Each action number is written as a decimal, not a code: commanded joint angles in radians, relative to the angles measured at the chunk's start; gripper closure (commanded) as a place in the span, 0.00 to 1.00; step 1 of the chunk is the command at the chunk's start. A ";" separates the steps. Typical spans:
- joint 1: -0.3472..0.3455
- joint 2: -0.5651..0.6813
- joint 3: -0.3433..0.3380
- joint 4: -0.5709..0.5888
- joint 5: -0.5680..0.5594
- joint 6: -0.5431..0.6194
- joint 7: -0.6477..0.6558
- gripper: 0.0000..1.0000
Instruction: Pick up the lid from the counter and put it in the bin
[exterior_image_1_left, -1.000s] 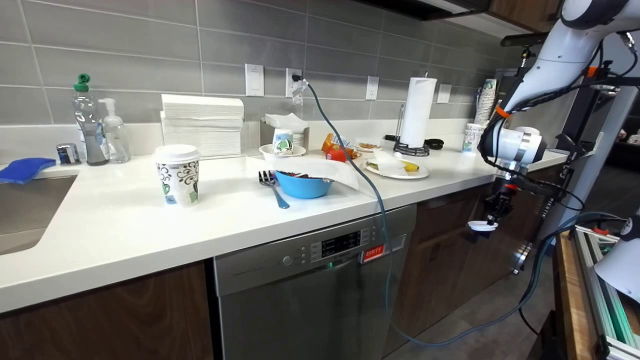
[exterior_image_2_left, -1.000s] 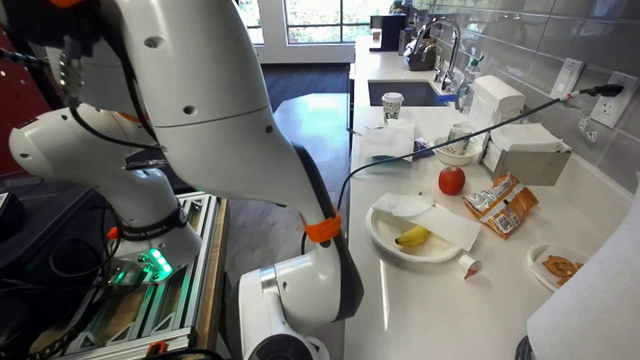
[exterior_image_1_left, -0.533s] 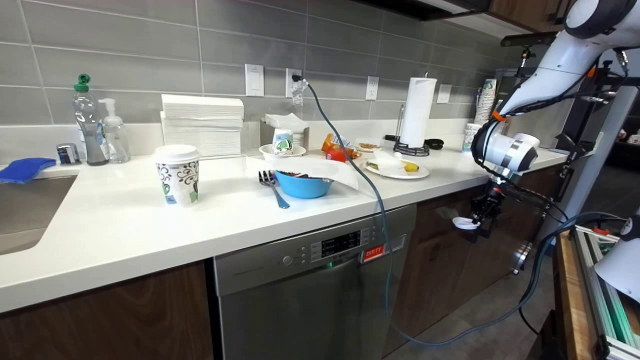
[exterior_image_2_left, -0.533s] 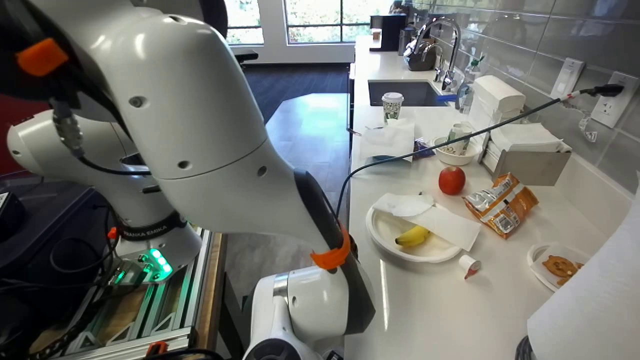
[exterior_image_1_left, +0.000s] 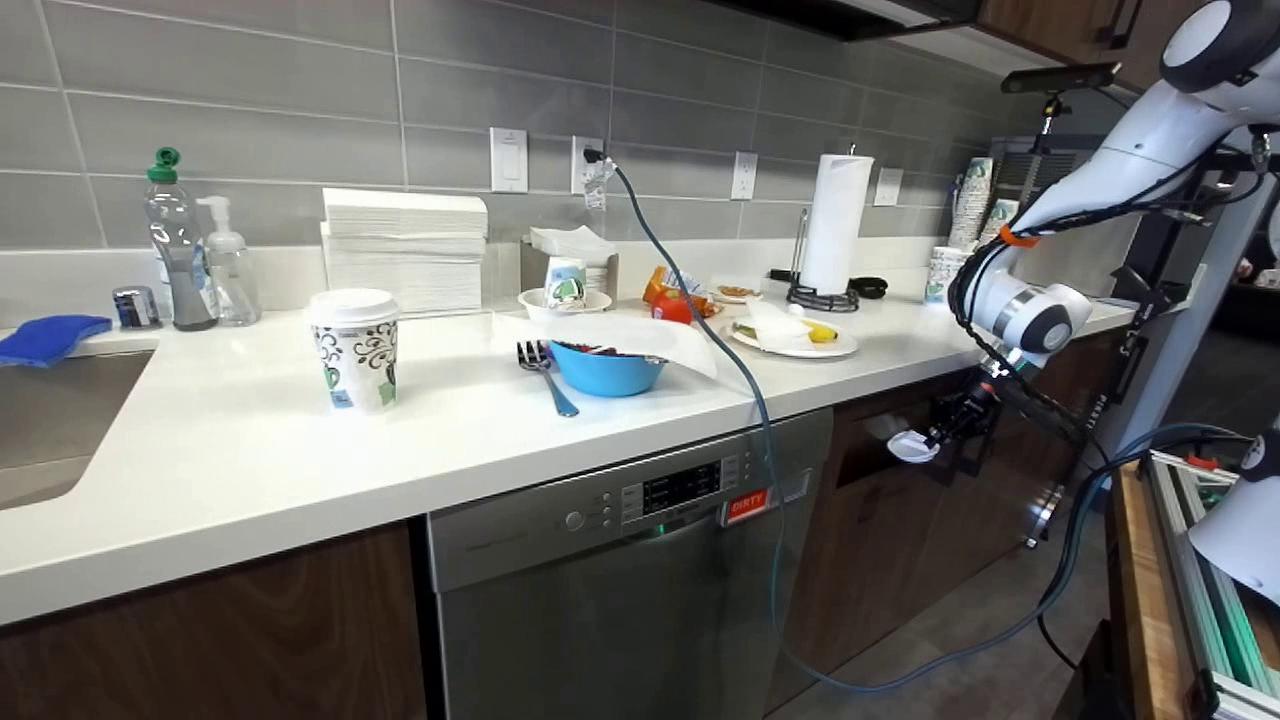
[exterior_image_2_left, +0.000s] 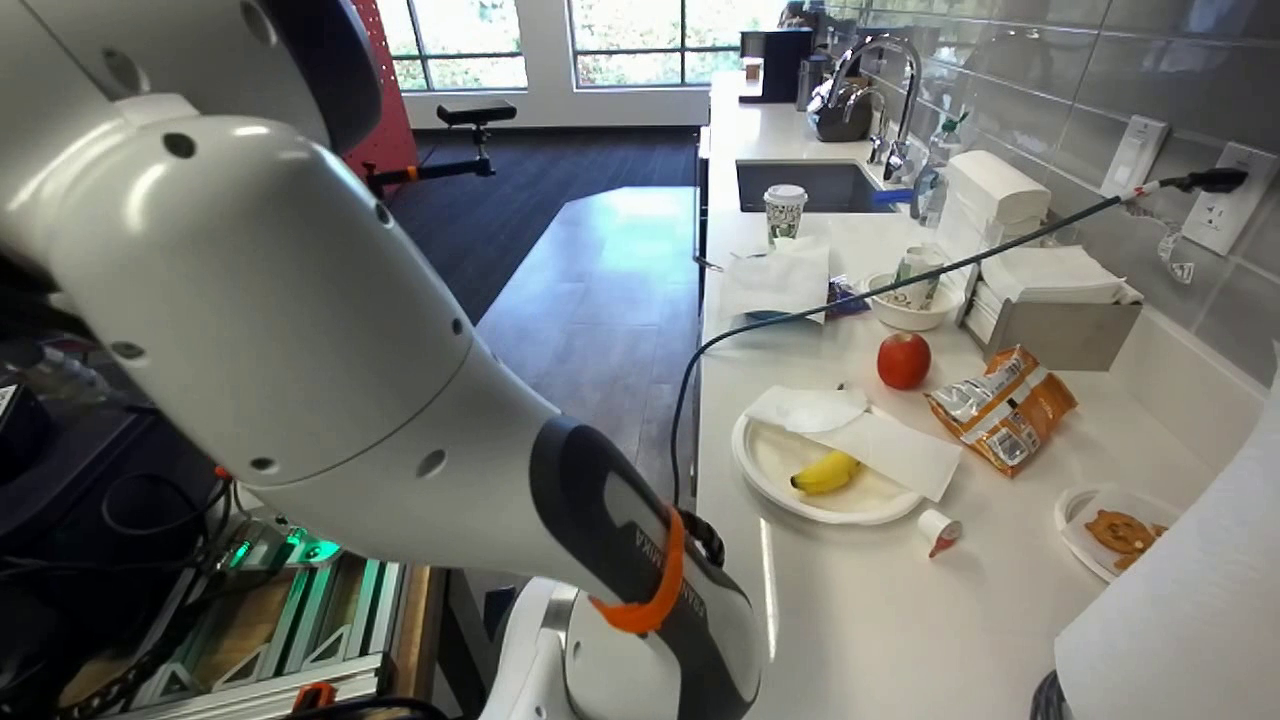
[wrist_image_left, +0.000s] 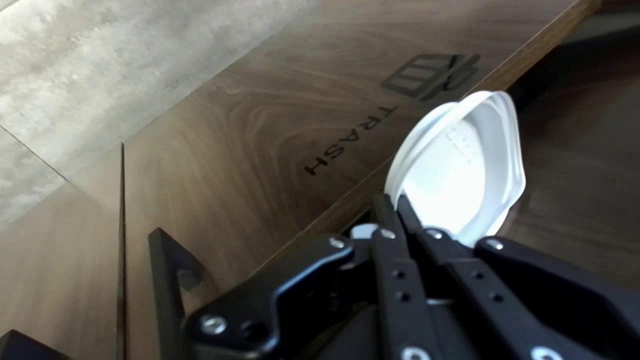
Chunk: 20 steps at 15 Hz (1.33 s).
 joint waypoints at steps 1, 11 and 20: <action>-0.109 0.084 0.139 0.089 0.101 0.027 -0.166 0.99; -0.269 0.192 0.327 0.115 0.326 0.155 -0.260 0.99; -0.301 0.216 0.327 0.082 0.377 0.210 -0.346 0.99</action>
